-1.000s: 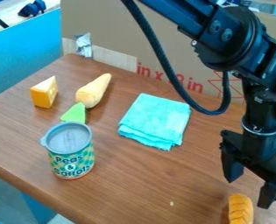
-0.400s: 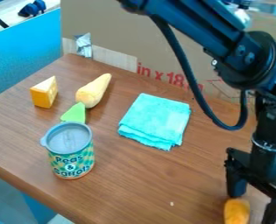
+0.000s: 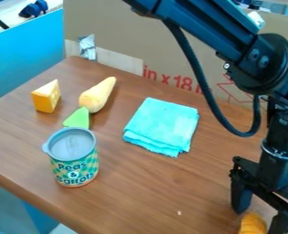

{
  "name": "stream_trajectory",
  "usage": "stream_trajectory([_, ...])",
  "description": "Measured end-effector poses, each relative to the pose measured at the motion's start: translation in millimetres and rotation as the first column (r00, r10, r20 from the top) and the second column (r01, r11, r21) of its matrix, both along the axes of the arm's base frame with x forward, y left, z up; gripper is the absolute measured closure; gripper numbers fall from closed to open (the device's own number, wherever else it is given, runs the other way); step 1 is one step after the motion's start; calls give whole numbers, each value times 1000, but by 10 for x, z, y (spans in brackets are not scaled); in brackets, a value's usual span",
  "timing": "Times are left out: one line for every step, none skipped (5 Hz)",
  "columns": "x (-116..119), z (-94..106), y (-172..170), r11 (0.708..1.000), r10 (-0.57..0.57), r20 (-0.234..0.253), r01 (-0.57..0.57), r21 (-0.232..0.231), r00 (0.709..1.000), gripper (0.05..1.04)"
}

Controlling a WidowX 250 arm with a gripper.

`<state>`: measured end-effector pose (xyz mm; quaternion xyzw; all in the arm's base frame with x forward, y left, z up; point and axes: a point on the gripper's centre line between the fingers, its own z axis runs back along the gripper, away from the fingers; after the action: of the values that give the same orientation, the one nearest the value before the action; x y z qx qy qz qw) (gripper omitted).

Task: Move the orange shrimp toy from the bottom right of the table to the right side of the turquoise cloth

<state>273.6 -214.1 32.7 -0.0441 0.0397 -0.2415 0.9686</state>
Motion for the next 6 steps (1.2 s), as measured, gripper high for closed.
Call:
stream_trajectory([-34,-28,-23,1000,-29,-19,29,2,999,83])
stream_trajectory([-125,-29,-93,998,-60,-54,61,22,997,83])
stream_trajectory([-216,-28,-150,994,-96,-100,100,42,990,143])
stream_trajectory([-213,-37,-129,992,-111,-108,116,41,988,402])
stream_trajectory([-206,-49,-99,991,-117,-133,125,55,984,555])
stream_trajectory([-178,-35,-119,981,-174,-166,185,55,971,584])
